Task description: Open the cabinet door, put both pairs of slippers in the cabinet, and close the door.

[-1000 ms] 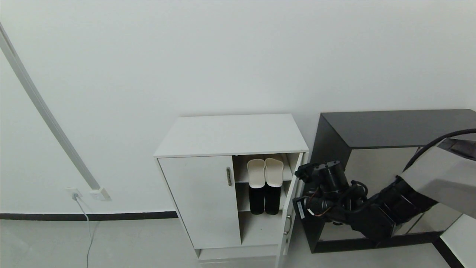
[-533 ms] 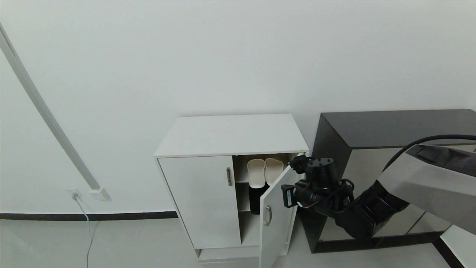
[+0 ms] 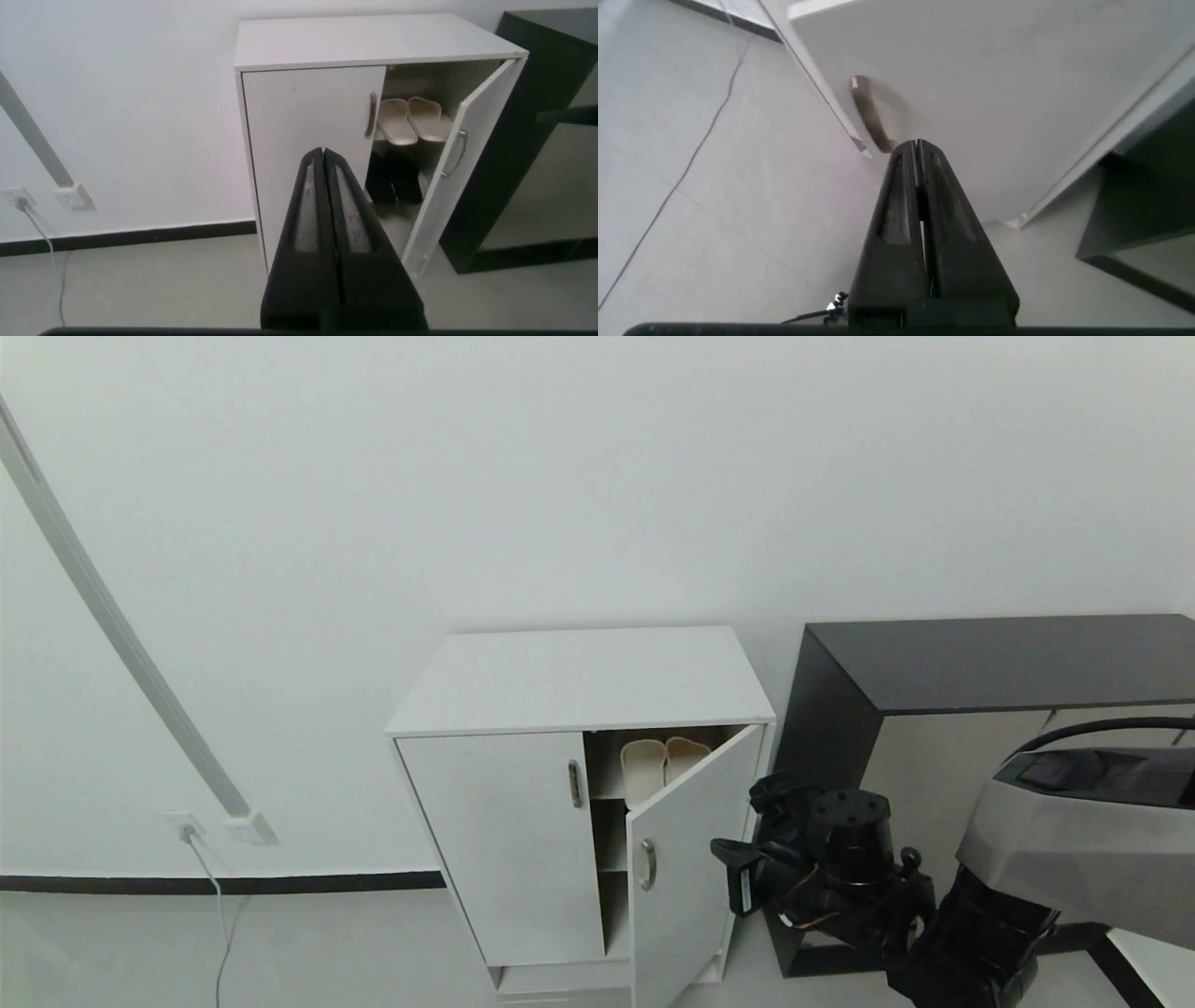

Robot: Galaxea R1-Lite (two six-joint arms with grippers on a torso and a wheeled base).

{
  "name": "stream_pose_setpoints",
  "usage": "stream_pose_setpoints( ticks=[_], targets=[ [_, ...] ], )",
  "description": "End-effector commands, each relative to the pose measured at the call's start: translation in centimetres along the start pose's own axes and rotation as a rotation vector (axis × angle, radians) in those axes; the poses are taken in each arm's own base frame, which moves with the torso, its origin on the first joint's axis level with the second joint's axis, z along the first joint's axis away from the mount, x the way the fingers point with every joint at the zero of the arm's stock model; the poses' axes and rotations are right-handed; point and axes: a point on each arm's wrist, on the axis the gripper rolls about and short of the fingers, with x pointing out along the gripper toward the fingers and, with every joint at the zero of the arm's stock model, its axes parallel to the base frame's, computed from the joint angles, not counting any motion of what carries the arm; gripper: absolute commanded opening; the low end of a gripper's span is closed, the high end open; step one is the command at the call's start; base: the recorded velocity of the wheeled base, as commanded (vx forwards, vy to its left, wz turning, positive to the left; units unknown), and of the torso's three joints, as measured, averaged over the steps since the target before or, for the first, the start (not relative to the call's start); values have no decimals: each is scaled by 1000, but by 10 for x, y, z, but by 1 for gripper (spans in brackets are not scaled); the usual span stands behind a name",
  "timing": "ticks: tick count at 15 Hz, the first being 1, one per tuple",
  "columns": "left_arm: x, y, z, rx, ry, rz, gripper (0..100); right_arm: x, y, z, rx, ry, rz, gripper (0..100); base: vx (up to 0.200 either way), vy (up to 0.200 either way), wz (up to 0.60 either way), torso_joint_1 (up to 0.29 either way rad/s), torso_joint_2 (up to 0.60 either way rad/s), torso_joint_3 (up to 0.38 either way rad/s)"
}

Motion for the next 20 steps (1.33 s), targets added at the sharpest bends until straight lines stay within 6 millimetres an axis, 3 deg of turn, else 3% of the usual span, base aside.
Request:
stream_pose_setpoints(
  ticks=[1, 4, 12, 20],
  targets=[
    [0, 0, 0, 0, 3, 1, 0, -2, 1, -4, 0, 16, 3, 0, 200, 0, 0, -7, -7, 7],
    [0, 0, 0, 0, 1, 1, 0, -2, 5, -5, -4, 21, 13, 0, 200, 0, 0, 10, 4, 2],
    [0, 0, 0, -2, 3, 1, 0, 0, 9, -6, -9, 22, 30, 0, 0, 0, 0, 0, 0, 0],
    [0, 0, 0, -5, 2, 9, 0, 32, -2, -4, 0, -22, 11, 0, 0, 0, 0, 0, 0, 0]
  ],
)
